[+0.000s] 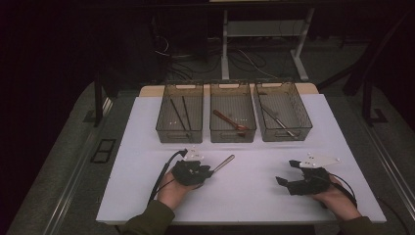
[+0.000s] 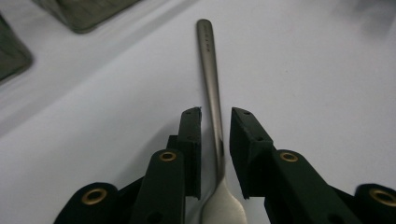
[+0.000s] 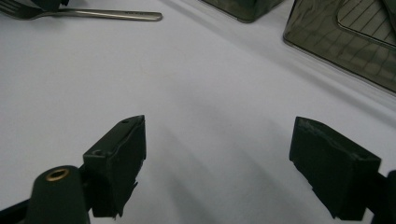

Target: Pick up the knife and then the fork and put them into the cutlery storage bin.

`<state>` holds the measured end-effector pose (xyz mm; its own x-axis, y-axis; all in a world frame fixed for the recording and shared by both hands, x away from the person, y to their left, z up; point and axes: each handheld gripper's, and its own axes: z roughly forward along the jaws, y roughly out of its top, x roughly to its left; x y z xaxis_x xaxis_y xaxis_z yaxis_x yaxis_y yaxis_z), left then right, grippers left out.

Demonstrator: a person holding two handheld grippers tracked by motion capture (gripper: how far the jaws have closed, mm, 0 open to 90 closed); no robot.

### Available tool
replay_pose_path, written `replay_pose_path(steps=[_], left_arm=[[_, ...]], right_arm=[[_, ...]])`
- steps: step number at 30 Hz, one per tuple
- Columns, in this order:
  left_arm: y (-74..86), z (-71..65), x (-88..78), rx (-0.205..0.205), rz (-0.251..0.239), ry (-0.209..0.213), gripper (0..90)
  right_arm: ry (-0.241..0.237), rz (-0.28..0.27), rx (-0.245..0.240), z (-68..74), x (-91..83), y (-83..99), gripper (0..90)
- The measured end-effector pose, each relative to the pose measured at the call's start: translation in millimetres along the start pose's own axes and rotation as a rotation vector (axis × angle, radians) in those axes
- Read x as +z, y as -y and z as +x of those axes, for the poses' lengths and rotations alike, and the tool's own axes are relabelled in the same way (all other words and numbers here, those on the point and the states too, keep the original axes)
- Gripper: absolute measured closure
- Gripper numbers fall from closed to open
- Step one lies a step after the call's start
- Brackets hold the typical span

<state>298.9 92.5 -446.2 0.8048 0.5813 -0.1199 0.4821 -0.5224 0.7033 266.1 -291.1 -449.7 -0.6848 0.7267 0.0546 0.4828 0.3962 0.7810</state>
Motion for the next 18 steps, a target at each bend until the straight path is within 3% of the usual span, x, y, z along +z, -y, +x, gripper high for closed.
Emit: replay_pose_path(steps=[7, 18], left_arm=[[1.4, -2.0, 3.1, 0.027, 0.007, -0.018, 82.9], [-0.4, 1.5, 1.2, 0.044, 0.015, 0.011, 84.4]], right_arm=[[-0.003, -0.004, -0.007, -0.3, 0.1, 0.0, 17.9], [-0.022, -0.037, 0.019, -3.6, -3.3, -3.2, 17.9]])
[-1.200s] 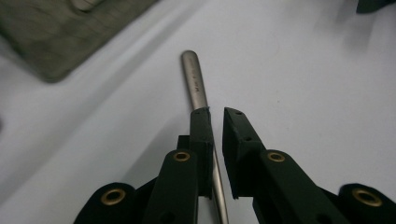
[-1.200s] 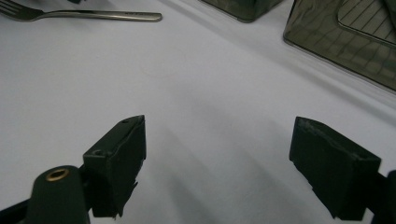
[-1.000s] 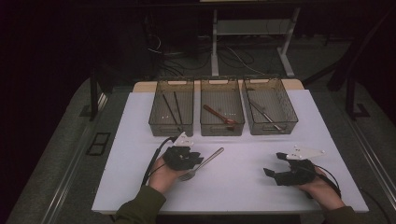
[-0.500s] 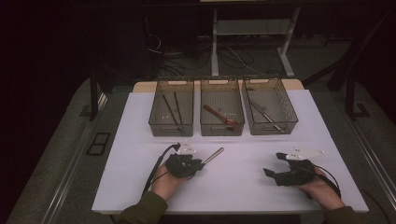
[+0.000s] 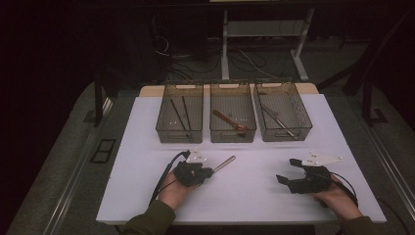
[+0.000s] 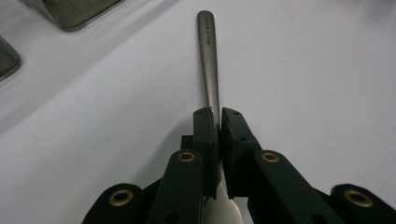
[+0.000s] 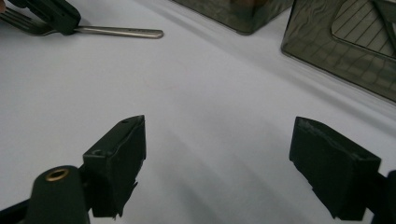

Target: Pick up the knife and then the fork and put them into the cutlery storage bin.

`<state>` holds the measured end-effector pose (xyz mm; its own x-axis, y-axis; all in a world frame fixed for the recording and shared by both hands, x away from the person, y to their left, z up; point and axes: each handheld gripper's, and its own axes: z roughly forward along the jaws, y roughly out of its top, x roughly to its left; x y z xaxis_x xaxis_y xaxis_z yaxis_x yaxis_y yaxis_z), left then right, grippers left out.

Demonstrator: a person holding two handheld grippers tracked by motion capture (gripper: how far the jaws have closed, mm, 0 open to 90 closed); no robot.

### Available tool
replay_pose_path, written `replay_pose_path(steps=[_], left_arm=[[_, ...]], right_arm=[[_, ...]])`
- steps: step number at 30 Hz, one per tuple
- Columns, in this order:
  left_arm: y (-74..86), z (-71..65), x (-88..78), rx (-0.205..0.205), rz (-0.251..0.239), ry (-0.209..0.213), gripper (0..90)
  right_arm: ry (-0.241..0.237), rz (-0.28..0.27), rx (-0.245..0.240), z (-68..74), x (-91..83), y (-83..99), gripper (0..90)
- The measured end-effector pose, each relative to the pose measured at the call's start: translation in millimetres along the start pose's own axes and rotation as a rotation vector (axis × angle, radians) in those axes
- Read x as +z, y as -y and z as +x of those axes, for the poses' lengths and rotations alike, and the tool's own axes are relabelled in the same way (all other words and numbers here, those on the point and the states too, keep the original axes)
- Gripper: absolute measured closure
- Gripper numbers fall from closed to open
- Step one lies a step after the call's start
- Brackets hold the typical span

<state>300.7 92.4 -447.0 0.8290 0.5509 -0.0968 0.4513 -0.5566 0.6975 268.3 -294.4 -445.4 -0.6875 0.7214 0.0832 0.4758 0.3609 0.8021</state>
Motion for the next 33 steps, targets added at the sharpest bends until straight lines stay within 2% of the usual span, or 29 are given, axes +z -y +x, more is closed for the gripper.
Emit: replay_pose_path(steps=[3, 5, 7, 9, 13, 18, 21, 25, 29, 33], left_arm=[[-1.8, -0.2, -3.1, 0.014, -0.004, 0.011, 84.4], [-3.7, -0.5, -5.6, 0.02, -0.018, 0.02, 84.4], [-5.6, -0.4, -8.8, 0.035, -0.016, 0.03, 84.4], [-6.8, -0.4, -11.4, 0.043, -0.017, 0.044, 84.4], [-8.8, -1.1, -14.7, 0.062, -0.023, 0.079, 84.4], [-12.0, -3.8, -17.5, 0.088, -0.037, 0.122, 84.4], [-14.8, -7.2, -18.1, 0.116, -0.045, 0.164, 84.4], [-19.2, -15.1, -16.7, 0.165, -0.041, 0.216, 84.4], [-23.3, -22.6, -13.5, 0.192, -0.033, 0.255, 84.4], [-28.7, -29.9, -11.3, 0.24, -0.034, 0.292, 84.4]], right_arm=[[-0.008, 0.02, 0.025, -2.1, -1.1, -2.0, 17.9], [-0.043, 0.031, 0.034, -4.0, -2.4, -3.8, 17.9], [-0.082, 0.047, 0.006, -4.1, -4.0, -5.3, 17.8], [-0.144, 0.087, 0.007, -3.8, -4.4, -8.0, 14.0], [-0.193, 0.109, -0.035, -0.5, -4.9, -12.5, 14.0], [-0.194, 0.125, -0.066, 4.6, -3.8, -16.3, 14.3], [-0.204, 0.136, -0.081, 7.1, -0.9, -19.1, 16.3], [-0.236, 0.147, -0.139, 12.2, 1.1, -25.8, 22.4], [-0.274, 0.15, -0.175, 18.3, 3.9, -35.9, 26.1], [-0.316, 0.14, -0.214, 27.2, 8.7, -49.1, 26.5]])
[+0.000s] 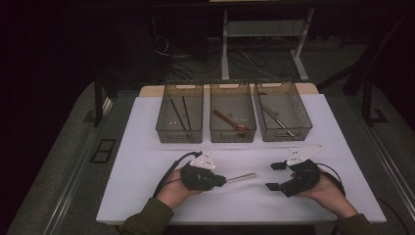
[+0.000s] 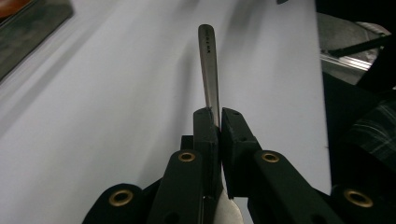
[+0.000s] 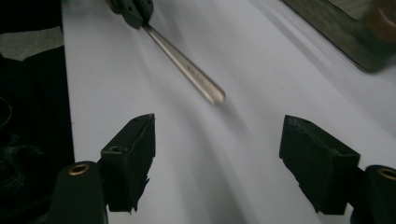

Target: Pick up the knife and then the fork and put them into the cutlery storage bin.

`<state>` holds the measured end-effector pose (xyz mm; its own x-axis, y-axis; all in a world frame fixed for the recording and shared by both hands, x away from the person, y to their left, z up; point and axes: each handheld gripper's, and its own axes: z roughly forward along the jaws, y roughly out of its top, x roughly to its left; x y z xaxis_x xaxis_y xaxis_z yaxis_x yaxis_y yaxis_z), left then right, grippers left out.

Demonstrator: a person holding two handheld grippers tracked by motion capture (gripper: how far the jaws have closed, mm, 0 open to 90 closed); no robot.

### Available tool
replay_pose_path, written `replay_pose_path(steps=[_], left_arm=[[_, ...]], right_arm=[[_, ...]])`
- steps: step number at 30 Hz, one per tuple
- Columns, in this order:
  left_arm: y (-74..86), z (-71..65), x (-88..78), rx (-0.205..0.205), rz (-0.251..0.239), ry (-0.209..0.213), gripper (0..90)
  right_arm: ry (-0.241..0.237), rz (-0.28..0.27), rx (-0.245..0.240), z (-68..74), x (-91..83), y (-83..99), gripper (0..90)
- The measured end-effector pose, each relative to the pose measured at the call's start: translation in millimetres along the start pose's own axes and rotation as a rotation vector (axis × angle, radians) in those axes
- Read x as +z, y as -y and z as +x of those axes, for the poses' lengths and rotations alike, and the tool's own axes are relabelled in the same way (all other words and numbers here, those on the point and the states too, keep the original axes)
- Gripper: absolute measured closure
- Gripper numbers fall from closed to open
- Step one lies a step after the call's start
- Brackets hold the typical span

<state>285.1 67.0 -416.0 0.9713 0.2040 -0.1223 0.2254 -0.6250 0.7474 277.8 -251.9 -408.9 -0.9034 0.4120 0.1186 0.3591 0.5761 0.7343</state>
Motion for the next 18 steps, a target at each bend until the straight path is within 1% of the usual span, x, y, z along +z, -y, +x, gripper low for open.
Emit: replay_pose_path(steps=[2, 3, 4, 6, 8, 9, 13, 16, 18], left_arm=[[-3.6, -2.6, 2.4, 0.022, 0.009, 0.01, 84.4], [-5.0, -3.3, 3.6, 0.034, 0.013, 0.017, 84.4], [-6.3, -3.5, 4.8, 0.047, 0.017, 0.023, 84.4], [-8.3, -4.5, 6.9, 0.063, 0.03, 0.033, 84.4], [-10.0, -5.3, 8.8, 0.078, 0.038, 0.045, 84.4], [-10.8, -5.8, 9.8, 0.081, 0.042, 0.048, 84.4], [-14.2, -7.7, 13.2, 0.089, 0.049, 0.07, 84.4], [-17.1, -7.5, 14.7, 0.112, 0.058, 0.081, 84.4], [-18.6, -8.0, 15.7, 0.117, 0.057, 0.086, 84.4]], right_arm=[[-0.039, 0.016, -0.027, 4.0, 5.0, -7.8, 30.8], [-0.051, 0.024, -0.042, 6.4, 8.2, -11.3, 31.3], [-0.064, 0.038, -0.068, 8.0, 11.5, -14.8, 31.8], [-0.087, 0.062, -0.105, 11.6, 19.4, -20.5, 33.7], [-0.096, 0.081, -0.148, 12.5, 27.3, -25.5, 34.4], [-0.1, 0.086, -0.159, 13.7, 30.9, -28.0, 35.4], [-0.143, 0.11, -0.207, 18.8, 45.2, -36.6, 40.5], [-0.165, 0.142, -0.239, 23.0, 56.3, -41.0, 46.2], [-0.181, 0.156, -0.262, 25.4, 62.1, -43.6, 50.7]])
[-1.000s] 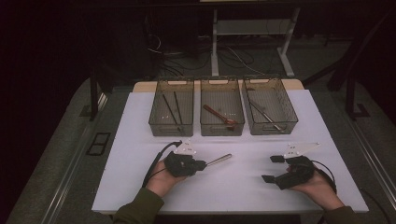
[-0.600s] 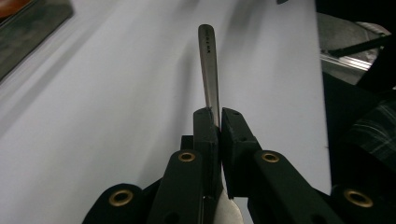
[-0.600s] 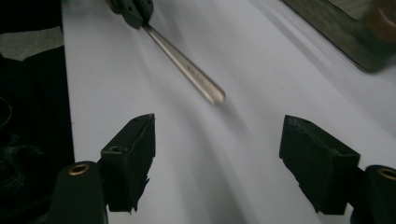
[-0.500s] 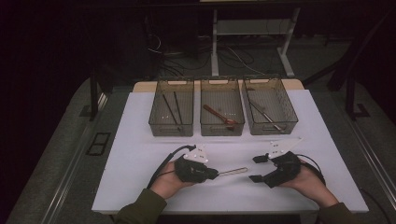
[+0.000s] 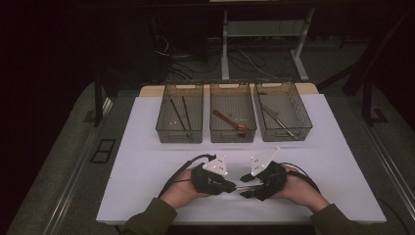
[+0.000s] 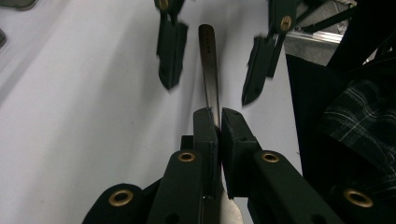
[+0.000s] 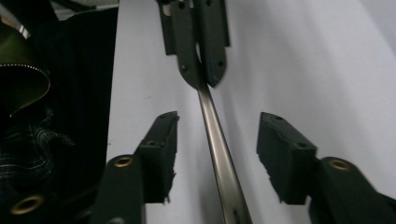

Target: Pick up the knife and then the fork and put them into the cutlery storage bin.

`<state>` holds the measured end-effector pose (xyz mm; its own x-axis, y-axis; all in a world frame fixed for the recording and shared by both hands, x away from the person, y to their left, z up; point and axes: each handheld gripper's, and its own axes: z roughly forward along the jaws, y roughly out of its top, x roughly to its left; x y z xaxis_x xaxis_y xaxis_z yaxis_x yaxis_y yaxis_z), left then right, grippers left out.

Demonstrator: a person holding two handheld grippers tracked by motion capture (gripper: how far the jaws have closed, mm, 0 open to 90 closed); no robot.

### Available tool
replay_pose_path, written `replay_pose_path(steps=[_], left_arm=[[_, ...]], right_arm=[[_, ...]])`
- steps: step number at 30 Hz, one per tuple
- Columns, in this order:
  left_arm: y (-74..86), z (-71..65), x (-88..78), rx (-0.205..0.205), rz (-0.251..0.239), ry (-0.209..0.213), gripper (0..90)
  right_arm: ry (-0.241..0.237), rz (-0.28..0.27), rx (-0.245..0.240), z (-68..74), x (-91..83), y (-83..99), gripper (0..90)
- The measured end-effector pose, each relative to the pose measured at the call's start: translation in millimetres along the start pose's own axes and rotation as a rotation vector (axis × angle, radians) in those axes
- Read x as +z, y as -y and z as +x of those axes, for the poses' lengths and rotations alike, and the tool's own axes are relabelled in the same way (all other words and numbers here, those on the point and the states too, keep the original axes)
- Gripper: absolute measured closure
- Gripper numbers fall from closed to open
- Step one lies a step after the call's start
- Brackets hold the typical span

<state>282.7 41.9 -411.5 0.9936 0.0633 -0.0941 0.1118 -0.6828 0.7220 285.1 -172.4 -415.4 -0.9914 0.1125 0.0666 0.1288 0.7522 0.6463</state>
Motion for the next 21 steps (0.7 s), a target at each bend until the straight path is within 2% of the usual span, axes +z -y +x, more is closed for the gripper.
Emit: replay_pose_path(steps=[3, 7, 13, 21], left_arm=[[-2.2, -1.6, 0.8, -0.005, 0.0, 0.012, 84.4], [-4.8, -1.8, 1.1, 0.019, 0.01, 0.012, 84.4], [-6.2, -1.9, 0.0, 0.038, 0.003, 0.022, 84.3], [-4.3, -1.0, 0.1, 0.037, -0.002, 0.048, 83.4]], right_arm=[[-0.015, 0.023, -0.029, 2.2, 7.5, -5.4, 56.6], [-0.034, 0.058, -0.063, 3.8, 14.7, -10.0, 66.9], [-0.04, 0.085, -0.072, 5.5, 18.9, -13.5, 79.6], [-0.07, 0.102, -0.077, 5.5, 20.4, -15.1, 81.6]])
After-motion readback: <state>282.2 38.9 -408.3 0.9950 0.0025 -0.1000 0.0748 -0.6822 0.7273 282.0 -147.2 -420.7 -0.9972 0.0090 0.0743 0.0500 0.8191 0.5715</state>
